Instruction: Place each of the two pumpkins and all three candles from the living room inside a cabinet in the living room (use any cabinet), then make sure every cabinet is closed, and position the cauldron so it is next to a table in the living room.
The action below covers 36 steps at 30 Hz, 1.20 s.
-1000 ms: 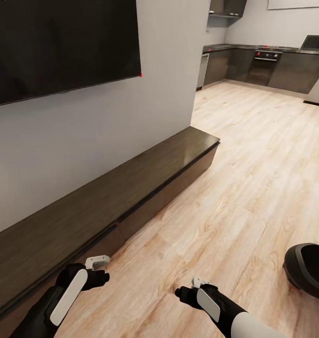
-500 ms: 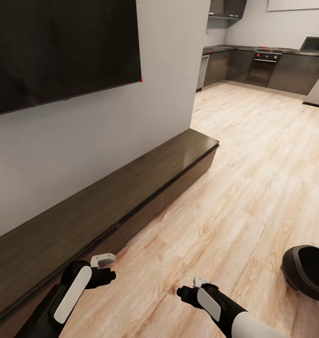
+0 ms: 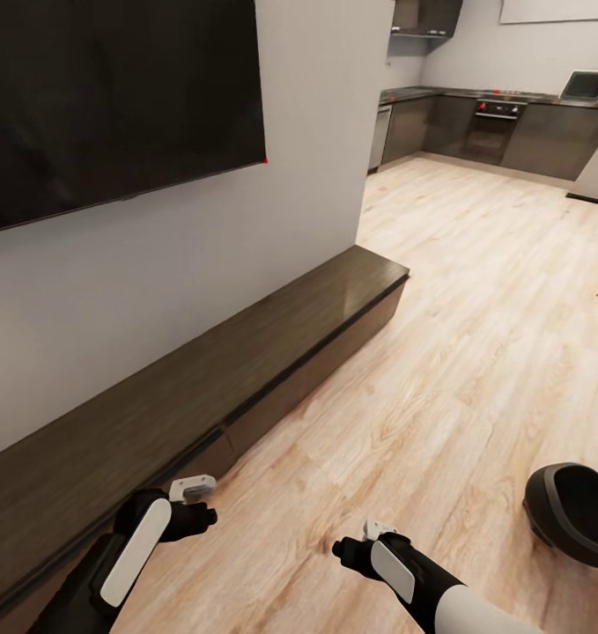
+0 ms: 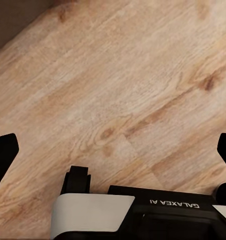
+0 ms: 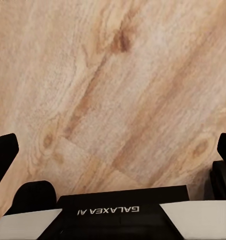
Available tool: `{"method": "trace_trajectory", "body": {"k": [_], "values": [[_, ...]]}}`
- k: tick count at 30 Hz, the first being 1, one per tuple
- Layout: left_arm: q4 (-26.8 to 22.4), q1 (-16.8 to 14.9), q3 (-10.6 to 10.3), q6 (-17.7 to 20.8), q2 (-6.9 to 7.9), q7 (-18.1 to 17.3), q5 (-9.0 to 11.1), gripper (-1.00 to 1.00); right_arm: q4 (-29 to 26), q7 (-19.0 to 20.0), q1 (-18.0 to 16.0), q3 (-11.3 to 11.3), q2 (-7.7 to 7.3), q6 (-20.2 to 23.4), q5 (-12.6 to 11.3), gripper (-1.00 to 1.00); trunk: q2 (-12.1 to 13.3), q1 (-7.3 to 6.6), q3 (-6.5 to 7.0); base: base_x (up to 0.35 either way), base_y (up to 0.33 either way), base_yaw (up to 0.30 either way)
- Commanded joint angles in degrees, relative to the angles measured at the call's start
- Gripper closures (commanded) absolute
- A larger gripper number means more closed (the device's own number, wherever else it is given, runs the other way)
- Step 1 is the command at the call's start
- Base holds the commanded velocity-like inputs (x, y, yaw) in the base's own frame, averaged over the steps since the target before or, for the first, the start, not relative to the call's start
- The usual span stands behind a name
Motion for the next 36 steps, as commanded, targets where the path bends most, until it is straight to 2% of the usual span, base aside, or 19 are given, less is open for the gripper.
{"method": "trace_trajectory", "body": {"k": [1, 19, 26, 36], "values": [[-0.05, -0.04, -0.12, 0.08, 0.06, 0.6, 0.61, -1.0, -0.1, -0.45, -0.04, 0.43, -0.04, 0.09, -0.6, -1.0, 0.39, -0.23, 0.14, 0.0, 0.0, 0.0], [-0.04, -0.12, -0.11, 0.11, -0.3, 0.6, 1.09, -1.0, 0.17, -0.69, 0.12, 0.31, -0.03, -0.2, -1.09, -1.0, 7.61, -4.18, 3.38, 0.0, 0.0, 0.0], [0.14, -0.18, -0.11, 0.11, -0.4, 0.6, 1.16, -1.0, 0.24, -0.69, 0.22, 0.26, -0.04, -2.93, -1.17, -1.0, 10.42, -5.72, 4.63, 0.0, 0.0, 0.0], [0.17, -0.19, -0.19, 0.11, -0.95, 0.6, 1.1, -1.0, 0.29, -0.61, 0.22, 0.25, -0.05, -3.48, -1.26, -1.0, 14.43, -7.92, 6.43, 0.0, 0.0, 0.0]]}}
